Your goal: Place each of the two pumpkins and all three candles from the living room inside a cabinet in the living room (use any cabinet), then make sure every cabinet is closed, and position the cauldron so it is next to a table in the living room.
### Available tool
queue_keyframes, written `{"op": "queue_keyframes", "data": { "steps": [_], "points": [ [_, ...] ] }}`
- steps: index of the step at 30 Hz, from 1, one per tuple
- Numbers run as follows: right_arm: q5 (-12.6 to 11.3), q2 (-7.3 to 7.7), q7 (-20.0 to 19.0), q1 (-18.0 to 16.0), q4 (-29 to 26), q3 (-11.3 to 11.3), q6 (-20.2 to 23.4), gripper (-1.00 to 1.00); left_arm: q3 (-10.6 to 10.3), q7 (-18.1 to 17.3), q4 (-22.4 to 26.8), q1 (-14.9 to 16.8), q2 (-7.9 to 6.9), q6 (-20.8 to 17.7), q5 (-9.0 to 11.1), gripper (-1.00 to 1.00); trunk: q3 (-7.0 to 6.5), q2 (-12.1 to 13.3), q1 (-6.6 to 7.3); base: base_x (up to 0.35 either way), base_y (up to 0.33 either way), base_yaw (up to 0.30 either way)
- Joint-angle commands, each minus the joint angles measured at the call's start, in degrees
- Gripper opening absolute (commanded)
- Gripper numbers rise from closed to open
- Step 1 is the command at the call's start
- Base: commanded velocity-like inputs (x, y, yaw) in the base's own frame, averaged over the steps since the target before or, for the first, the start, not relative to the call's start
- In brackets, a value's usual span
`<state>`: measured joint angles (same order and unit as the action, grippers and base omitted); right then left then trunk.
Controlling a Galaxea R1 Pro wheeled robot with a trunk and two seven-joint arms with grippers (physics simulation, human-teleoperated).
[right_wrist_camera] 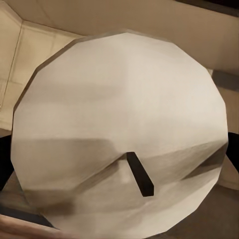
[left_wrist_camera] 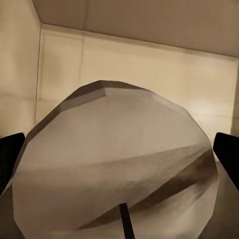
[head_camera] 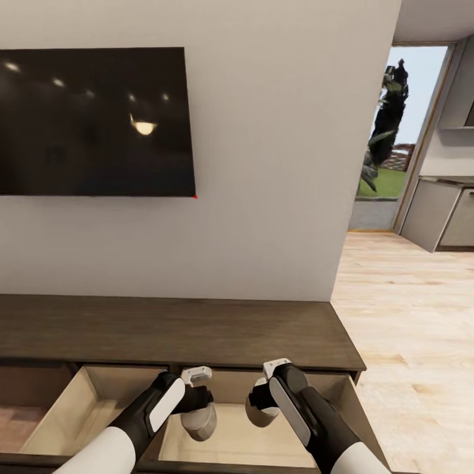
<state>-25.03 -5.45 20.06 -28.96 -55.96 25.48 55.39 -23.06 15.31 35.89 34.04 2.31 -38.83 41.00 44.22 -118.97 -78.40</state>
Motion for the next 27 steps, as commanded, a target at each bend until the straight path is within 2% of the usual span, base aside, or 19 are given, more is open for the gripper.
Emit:
{"op": "queue_keyframes", "data": {
  "steps": [1, 10, 27],
  "points": [
    [-0.72, 0.01, 0.56, -0.05, -0.04, 0.09, 0.08, -1.00, -0.22, 0.56, 0.09, 0.03, -0.03, -0.09, 0.58, -1.00, 0.04, -0.03, 0.00, 0.027, 0.019, -0.032],
    [-0.73, 0.05, 0.51, -0.05, -0.03, 0.09, 0.07, -1.00, -0.23, 0.58, 0.09, 0.06, -0.06, -0.10, 0.58, -1.00, -0.38, -0.03, 0.00, 0.005, 0.070, -0.158],
    [-0.73, 0.04, 0.51, -0.05, -0.03, 0.09, 0.07, -1.00, -0.25, 0.60, 0.13, 0.06, -0.03, -0.08, 0.58, -1.00, -0.43, -0.03, 0.00, 0.044, 0.064, -0.009]
  ]
}}
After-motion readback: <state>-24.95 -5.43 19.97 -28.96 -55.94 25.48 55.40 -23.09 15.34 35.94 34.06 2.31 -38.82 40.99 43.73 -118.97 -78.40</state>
